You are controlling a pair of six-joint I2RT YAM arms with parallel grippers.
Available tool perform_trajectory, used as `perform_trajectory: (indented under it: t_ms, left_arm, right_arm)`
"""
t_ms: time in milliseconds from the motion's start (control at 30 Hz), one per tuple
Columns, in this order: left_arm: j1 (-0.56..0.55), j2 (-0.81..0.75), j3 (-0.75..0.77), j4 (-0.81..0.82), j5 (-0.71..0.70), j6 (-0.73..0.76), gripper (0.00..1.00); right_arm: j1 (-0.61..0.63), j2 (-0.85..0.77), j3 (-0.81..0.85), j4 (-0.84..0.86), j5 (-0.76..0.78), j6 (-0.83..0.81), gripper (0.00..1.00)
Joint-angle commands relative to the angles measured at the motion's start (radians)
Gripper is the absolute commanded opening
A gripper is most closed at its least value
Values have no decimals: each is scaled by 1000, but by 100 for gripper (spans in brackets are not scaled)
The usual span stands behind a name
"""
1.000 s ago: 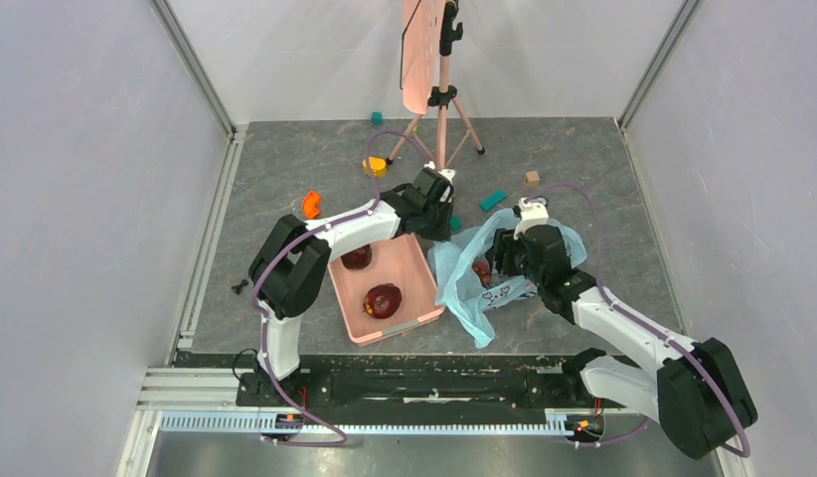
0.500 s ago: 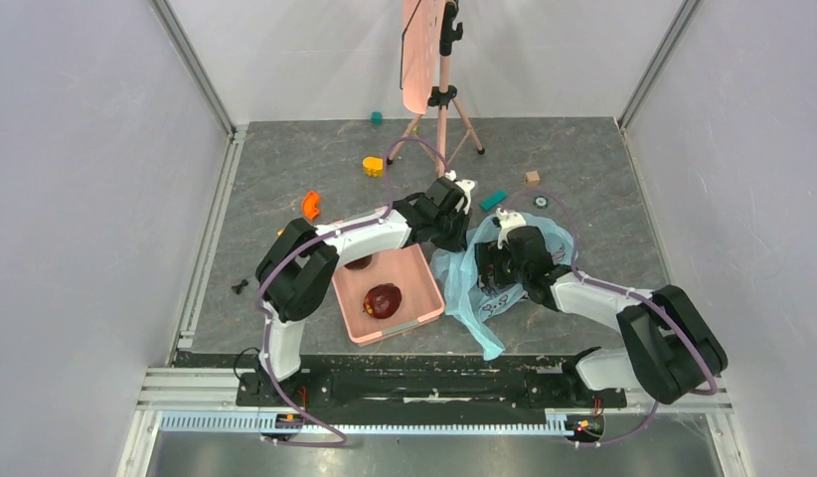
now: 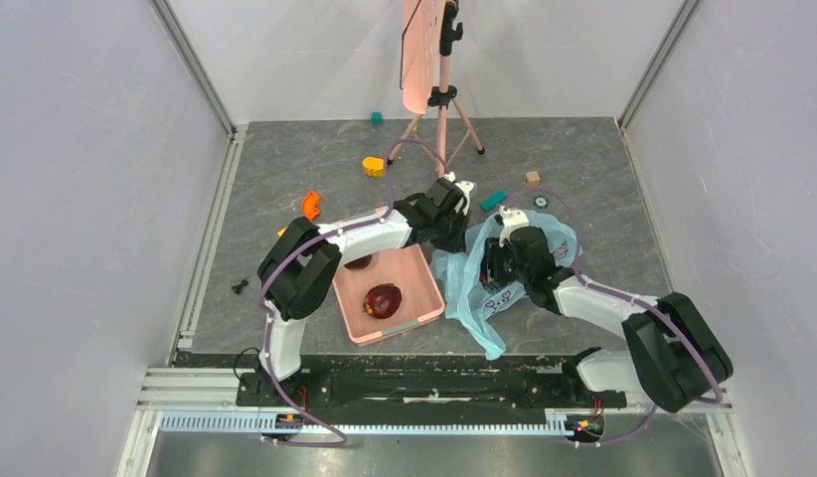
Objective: Take the fake fruits out of the plastic bag
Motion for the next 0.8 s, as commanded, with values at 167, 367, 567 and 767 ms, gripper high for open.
perform_trajectory:
  t_ms: [167, 367, 567, 767]
  left_arm:
    - [-1, 5, 6, 14, -12, 33, 2]
    - [-2, -5, -17, 27, 3, 28, 2]
    - [-21, -9, -30, 31, 2, 37, 2]
    - [-22, -8, -39, 48, 9, 25, 2]
  right_arm:
    - [-2, -218, -10, -169, 113, 14, 72]
    - [-2, -326, -91, -186, 92, 63, 71]
    - [-2, -335, -182, -175, 59, 106, 47]
    - [-2, -402, -309, -133, 65, 205, 45]
